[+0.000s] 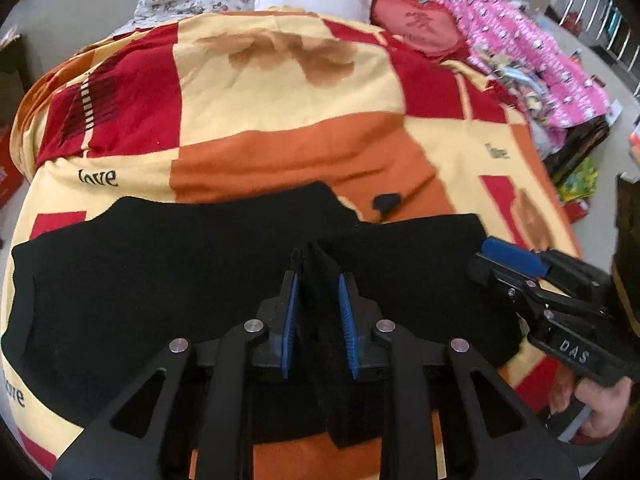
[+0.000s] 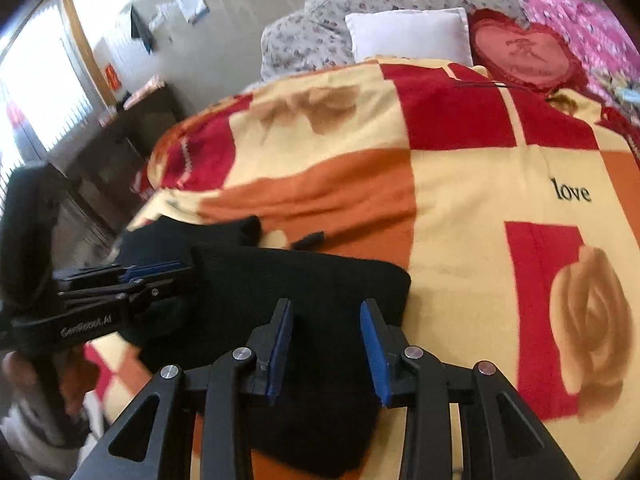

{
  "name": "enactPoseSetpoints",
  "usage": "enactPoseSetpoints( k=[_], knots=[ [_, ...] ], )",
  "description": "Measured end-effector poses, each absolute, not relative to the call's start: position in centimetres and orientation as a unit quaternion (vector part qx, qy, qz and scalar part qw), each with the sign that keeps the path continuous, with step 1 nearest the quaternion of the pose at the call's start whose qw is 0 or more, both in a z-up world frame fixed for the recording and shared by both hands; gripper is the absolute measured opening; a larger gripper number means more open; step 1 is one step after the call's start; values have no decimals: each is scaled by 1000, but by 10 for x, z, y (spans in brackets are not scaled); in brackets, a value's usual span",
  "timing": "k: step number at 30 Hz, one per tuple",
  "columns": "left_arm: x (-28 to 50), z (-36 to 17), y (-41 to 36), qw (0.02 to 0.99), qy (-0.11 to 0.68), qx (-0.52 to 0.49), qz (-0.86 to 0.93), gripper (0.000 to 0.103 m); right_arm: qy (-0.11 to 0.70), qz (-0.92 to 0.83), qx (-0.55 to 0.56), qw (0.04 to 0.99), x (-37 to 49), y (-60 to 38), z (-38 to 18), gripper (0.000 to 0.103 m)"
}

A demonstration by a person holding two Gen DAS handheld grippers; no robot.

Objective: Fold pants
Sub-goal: 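Grasp the garment middle with the left gripper while the right gripper holds the folded edge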

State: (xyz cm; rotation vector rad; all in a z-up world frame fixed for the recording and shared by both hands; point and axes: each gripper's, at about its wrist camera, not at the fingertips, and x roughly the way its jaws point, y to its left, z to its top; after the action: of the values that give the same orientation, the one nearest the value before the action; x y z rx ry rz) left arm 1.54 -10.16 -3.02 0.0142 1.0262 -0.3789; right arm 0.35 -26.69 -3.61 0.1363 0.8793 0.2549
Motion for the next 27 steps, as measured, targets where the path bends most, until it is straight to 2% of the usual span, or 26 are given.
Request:
enactPoseSetpoints(
  k=[1,2,15,22,27],
  knots=[
    [18,-32,-103,857,485,8,-174,28,423,120,59,896,7,-266,-37,34],
    [19,-34,-103,859,482,7,-169,30,423,118,52,897,12,-261,-36,34],
    [16,-37,-100,867,469,5,-165,32,415,130,52,899,-30,-260,-16,34],
    [12,-38,-95,870,464,-9,-166,34,436,124,9,891,-44,-242,-37,34],
    [4,-30,-88,871,464,-13,-160,34,428,144,27,892,-45,-241,-20,34]
  ],
)
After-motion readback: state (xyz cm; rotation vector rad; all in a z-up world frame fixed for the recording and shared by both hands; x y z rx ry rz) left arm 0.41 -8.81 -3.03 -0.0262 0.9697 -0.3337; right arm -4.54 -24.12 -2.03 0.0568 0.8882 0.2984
